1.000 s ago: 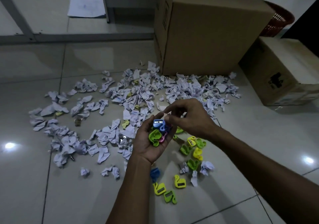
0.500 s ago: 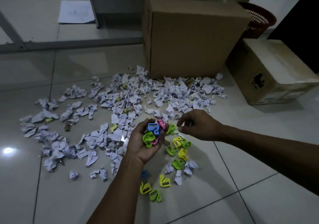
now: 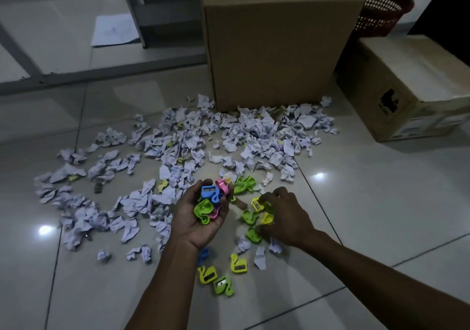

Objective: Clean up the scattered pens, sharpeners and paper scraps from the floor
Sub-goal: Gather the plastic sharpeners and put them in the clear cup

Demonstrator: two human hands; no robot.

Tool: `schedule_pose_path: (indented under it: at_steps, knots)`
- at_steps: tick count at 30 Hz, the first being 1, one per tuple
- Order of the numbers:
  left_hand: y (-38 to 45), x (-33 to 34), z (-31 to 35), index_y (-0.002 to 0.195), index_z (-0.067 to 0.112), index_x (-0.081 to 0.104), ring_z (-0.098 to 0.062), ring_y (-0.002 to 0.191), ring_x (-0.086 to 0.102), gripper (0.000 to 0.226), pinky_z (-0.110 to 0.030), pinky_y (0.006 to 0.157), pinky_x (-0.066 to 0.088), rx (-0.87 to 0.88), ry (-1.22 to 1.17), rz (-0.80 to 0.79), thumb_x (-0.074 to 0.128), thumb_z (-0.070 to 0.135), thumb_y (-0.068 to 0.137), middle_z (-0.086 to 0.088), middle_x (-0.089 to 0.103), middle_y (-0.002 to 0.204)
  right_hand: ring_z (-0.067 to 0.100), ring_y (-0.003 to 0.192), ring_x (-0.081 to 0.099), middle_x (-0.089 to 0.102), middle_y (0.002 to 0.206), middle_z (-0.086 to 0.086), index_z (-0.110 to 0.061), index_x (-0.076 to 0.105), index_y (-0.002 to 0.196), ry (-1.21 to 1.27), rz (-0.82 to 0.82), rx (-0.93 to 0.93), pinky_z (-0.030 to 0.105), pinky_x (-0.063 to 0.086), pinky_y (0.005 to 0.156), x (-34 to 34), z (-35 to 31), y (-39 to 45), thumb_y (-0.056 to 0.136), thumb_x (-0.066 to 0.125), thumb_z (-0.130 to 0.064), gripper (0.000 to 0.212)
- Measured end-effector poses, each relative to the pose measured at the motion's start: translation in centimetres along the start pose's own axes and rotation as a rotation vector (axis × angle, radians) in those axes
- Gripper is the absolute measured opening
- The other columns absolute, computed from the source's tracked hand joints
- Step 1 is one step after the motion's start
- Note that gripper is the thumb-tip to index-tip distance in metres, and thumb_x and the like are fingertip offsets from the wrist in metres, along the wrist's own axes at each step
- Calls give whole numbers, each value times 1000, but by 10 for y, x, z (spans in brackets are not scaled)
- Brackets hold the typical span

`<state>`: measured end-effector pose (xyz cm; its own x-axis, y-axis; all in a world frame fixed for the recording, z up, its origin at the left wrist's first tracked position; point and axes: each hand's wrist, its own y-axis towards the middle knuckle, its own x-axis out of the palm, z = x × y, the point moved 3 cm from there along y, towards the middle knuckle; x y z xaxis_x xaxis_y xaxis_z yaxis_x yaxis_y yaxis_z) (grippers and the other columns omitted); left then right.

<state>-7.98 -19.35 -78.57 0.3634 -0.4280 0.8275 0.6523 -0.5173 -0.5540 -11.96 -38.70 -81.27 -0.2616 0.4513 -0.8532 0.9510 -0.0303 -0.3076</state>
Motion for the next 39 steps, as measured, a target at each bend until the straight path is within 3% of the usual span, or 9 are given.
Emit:
schedule_pose_path:
  at_steps: [5, 13, 17, 20, 23, 26, 31, 35, 39]
  knots:
    - [-1, 0, -1, 115, 8, 60, -39, 92, 66, 72, -33, 56, 57, 35, -37, 17, 89, 5, 48, -28, 65, 107, 24, 115, 41, 48, 119, 2, -31, 56, 122, 27, -11, -21, 35, 47, 82, 3, 4, 6, 72, 79, -38, 55]
    - [-20, -14, 7, 95, 4, 70, -40, 86, 69, 71, -34, 59, 58, 132, -102, -35, 94, 0, 29, -24, 67, 104, 24, 104, 46, 49, 105, 2, -32, 52, 121, 98, -1, 10, 32, 41, 75, 2, 14, 11, 60, 88, -40, 71]
    - [-26, -15, 1, 104, 5, 63, -38, 82, 69, 29, -33, 56, 58, 159, -159, 28, 66, 18, 78, -23, 65, 104, 23, 100, 52, 58, 105, 1, -28, 54, 122, 219, 52, 81, 29, 41, 75, 3, 16, 12, 56, 92, -35, 77]
    - [-21, -15, -2, 103, 5, 62, -37, 90, 63, 26, -31, 55, 58, 142, -171, 56, 51, 25, 93, -23, 65, 103, 14, 86, 54, 55, 87, -11, -21, 65, 108, 276, 92, 114, 14, 38, 61, 2, 16, 10, 61, 91, -22, 54]
    - [-16, -12, -6, 98, 5, 64, -37, 93, 61, 25, -31, 55, 58, 125, -166, 51, 50, 25, 94, -23, 65, 103, 15, 82, 64, 65, 79, -5, -17, 72, 82, 320, 209, 131, 3, 39, 60, -1, 17, 8, 70, 83, -9, 19]
    - [-14, -11, -7, 93, 5, 65, -37, 93, 61, 22, -31, 55, 58, 110, -157, 59, 51, 22, 91, -23, 65, 102, 18, 73, 67, 70, 74, -1, -18, 68, 72, 472, 327, 198, 19, 50, 63, -7, 17, 2, 80, 71, -4, 17]
    - [-13, -10, -11, 87, 2, 71, -40, 83, 68, 34, -33, 56, 58, 67, -113, 3, 83, 6, 55, -24, 69, 96, 5, 68, 56, 61, 81, -3, -16, 66, 96, 360, 241, 153, 7, 36, 51, -15, 14, -11, 84, 71, -18, 13]
    - [-13, -16, -13, 94, 7, 66, -36, 86, 65, 19, -30, 56, 58, 70, -103, 51, 58, 20, 81, -21, 70, 90, 9, 85, 52, 51, 97, -5, -28, 64, 110, 132, 6, 114, 16, 40, 63, 3, 19, -15, 63, 84, -30, 52]
    - [-16, -18, -10, 98, 6, 65, -37, 93, 62, 26, -31, 59, 59, 77, -125, 57, 57, 19, 77, -23, 66, 103, 21, 94, 58, 60, 99, 0, -24, 65, 99, 89, 85, 119, 34, 50, 76, 11, 20, -15, 67, 82, -33, 38]
